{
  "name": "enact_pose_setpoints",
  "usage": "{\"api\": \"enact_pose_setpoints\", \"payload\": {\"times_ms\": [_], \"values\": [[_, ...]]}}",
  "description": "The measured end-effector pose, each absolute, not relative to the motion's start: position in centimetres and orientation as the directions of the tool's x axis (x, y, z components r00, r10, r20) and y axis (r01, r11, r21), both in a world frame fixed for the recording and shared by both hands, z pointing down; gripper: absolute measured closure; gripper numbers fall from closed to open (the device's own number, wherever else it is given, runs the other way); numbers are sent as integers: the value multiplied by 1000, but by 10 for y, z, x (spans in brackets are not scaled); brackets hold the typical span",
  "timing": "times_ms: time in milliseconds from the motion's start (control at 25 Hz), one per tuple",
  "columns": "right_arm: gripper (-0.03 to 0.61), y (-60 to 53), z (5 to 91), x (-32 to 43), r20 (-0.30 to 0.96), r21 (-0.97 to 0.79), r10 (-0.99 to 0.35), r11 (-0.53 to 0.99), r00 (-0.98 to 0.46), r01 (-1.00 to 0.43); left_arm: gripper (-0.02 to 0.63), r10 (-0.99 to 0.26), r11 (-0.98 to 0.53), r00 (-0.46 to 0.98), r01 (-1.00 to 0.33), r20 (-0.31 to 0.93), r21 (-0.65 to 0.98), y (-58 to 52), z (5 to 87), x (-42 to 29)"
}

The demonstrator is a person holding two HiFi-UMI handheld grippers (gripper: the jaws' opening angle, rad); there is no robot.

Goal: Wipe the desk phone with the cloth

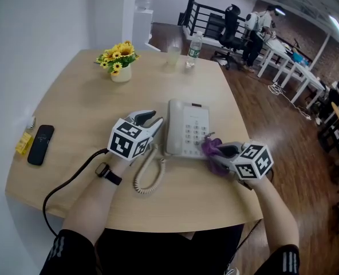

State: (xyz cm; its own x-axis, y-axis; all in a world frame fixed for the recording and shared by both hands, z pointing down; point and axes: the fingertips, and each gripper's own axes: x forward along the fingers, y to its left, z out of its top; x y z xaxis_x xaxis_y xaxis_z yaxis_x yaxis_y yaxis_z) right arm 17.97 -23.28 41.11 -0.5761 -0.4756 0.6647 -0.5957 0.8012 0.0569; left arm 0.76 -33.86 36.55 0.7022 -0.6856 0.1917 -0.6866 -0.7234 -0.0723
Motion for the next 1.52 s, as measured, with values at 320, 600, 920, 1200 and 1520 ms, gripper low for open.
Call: {"api": "enact_pose_setpoints", "payload": {"times_ms": [320,600,920,1200,1520], "values": [[491,-309,334,170,544,254,-642,740,-540,-623,502,-687,-722,702,-688,191,-70,-339,365,7],[491,-390,350,157,588,304,-682,684,-434,-663,502,-685,-724,704,-687,190,-65,-339,365,8],[492,-327,379,140,622,348,-619,767,-480,-539,502,-684,-724,704,-686,191,-64,-338,364,8],[492,-239,403,124,655,368,-537,841,-532,-397,502,-686,-722,702,-689,189,-64,-339,364,7],[492,-257,368,125,616,360,-551,833,-563,-421,502,-685,-724,703,-687,190,-66,-339,364,8]]}}
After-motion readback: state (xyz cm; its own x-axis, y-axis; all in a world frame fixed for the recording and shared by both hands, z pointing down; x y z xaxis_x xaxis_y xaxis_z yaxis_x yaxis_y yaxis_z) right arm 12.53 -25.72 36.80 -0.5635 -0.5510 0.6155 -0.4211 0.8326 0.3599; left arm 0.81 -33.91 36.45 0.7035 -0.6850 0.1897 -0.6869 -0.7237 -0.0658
